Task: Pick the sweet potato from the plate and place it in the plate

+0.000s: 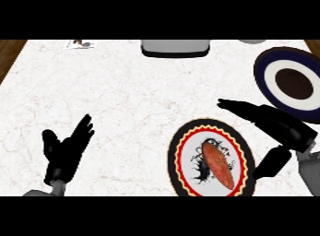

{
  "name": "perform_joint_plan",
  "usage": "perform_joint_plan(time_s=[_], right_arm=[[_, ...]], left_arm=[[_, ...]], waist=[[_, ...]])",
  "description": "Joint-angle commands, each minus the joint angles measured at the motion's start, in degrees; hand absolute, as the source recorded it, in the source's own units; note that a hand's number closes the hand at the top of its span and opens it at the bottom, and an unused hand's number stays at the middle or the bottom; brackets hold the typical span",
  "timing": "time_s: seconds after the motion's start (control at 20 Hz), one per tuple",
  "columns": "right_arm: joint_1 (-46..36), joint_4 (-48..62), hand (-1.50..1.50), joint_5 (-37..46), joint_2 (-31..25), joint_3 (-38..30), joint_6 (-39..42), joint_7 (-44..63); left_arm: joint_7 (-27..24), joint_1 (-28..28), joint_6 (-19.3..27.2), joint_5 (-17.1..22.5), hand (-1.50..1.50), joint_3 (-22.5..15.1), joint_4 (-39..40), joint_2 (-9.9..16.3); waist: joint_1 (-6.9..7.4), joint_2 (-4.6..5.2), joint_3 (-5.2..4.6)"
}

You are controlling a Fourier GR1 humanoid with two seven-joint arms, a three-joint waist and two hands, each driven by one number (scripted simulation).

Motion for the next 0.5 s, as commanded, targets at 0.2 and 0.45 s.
perform_joint_plan(time_s=[0.2, 0.45], right_arm=[[4.7, 2.1, -1.50, 7.4, 4.5, 2.7, 1.1, -1.5], [9.0, -6.2, -1.50, 8.4, 5.9, 1.3, 5.2, 1.8]], left_arm=[[1.1, 1.0, -1.9, -3.1, 0.00, 1.2, -1.8, -2.0], [-0.6, 0.9, -2.4, -6.2, 0.00, 2.9, 1.0, -5.2]], waist=[[0.21, 0.07, 0.03], [0.00, 0.06, 0.02]])
